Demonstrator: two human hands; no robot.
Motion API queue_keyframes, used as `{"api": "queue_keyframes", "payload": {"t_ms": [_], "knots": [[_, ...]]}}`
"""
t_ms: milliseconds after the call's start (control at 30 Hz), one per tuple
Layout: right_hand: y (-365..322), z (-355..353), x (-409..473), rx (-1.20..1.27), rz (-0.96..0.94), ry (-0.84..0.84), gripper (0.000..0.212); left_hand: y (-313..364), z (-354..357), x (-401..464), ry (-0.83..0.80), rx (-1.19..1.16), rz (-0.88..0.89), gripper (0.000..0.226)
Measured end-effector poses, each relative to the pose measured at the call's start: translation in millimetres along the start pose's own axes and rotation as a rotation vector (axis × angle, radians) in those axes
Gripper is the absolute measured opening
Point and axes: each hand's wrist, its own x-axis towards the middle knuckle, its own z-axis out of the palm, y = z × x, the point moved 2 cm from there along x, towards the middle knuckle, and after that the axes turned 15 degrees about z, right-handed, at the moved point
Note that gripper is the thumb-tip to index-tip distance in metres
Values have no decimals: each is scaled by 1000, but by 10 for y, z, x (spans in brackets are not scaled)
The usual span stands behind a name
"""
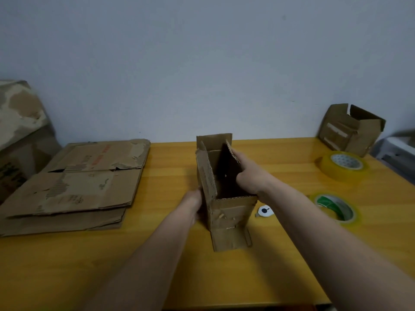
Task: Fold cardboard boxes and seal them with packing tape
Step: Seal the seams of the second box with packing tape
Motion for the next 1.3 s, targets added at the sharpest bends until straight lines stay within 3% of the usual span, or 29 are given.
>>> {"api": "queue_keyframes", "payload": {"t_ms": [67,167,233,300,367,433,500,600,700,767,800,900,1033,1133,1200,1267,1300], "knots": [[31,-41,46,-22,5,10,81,23,27,112,46,107,37,32],[76,-109,139,-37,30,4,82,194,47,142,86,245,110,51],[82,-133,175,-30,36,-41,80,332,57,133,77,186,225,51],[72,-136,191,9,47,-95,76,454,49,134,43,-15,305,54],[65,-130,211,38,73,-126,70,578,36,118,-31,-147,292,81],[59,-122,220,37,82,-136,66,684,26,183,-126,-114,288,107],[54,-112,221,29,81,-149,63,805,33,218,-226,-28,292,117],[39,-116,183,7,104,-150,51,860,-2,213,-325,99,234,102],[46,-145,142,-45,120,-131,30,818,-75,132,-356,122,172,55],[68,-145,121,-28,122,-115,26,807,-128,61,-315,45,151,21],[76,-141,121,-30,116,-100,28,802,-146,53,-275,-6,152,15],[115,-165,146,-77,87,-62,46,896,-182,-1,-174,-58,241,37],[232,-224,206,4,49,56,82,933,-261,-33,-86,154,338,59],[284,-176,146,-291,-114,241,84,853,-340,-69,106,794,623,72],[329,-153,98,-673,-255,343,67,835,-384,-169,160,1120,1008,66],[393,-159,68,-902,-350,338,49,783,-421,-266,27,1142,1286,51],[431,-172,60,-957,-367,335,46,766,-427,-346,-84,1090,1294,44]]}}
